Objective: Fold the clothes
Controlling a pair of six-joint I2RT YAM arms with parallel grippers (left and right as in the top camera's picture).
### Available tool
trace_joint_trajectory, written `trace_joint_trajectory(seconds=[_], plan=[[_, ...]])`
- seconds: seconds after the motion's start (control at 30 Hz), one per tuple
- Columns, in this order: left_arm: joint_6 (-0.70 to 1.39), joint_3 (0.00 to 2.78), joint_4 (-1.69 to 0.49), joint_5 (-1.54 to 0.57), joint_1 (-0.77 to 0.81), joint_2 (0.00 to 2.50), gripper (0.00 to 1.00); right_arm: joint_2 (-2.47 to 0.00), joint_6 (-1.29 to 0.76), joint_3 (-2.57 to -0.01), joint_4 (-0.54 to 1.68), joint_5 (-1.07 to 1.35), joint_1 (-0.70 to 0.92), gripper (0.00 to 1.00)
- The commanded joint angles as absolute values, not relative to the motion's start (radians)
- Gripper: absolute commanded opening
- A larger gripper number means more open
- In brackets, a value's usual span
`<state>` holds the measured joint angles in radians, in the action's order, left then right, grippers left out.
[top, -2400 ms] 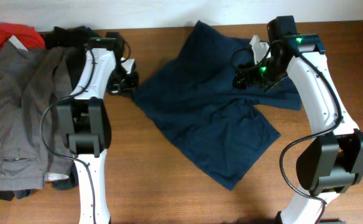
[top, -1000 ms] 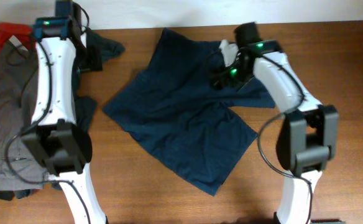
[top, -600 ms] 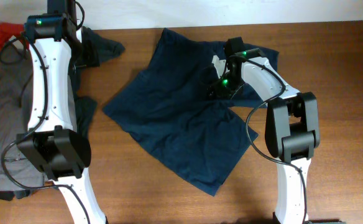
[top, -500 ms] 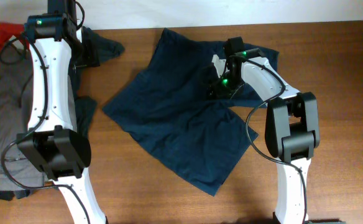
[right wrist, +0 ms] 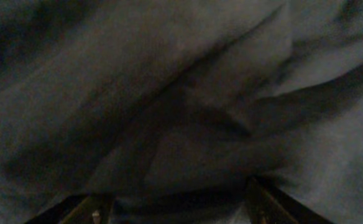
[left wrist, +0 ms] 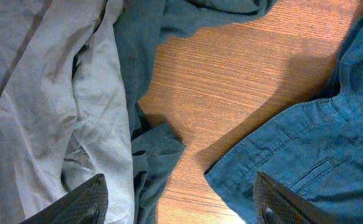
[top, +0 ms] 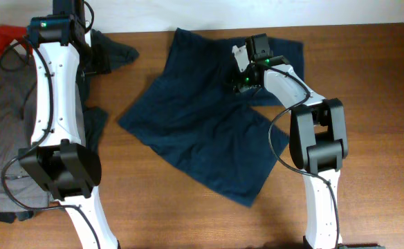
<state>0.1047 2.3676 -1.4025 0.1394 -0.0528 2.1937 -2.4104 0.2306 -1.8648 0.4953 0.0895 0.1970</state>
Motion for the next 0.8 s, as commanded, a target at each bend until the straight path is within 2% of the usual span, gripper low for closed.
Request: trace_joint_trajectory(seconds=[0.0, 0.13, 0.27, 0.43, 0.77], plan=[[0.088, 2.371, -1.394, 0.147, -0.055, 2.189, 0.75, -2.557, 0.311, -1.816, 0.447, -0.016, 0.168, 0.73], [0.081, 2.371, -1.383, 0.147, -0.055, 2.189, 0.75, -2.561, 0.334, -1.819, 0.348, -0.013, 0.146, 0.79], [0.061, 2.371, -1.375, 0.147, -0.055, 2.189, 0.75, -2.534, 0.315, -1.884, 0.416, -0.012, 0.138, 0.88], [0.025, 2.371, -1.325, 0.147, -0.055, 2.189, 0.75, -2.459, 0.179, -2.086, 0.722, -0.004, 0.138, 0.99], [-0.280, 2.372, -1.235, -0.004, -0.045, 2.159, 0.75, -2.373, 0.096, -2.712, 1.433, 0.088, 0.136, 0.99]])
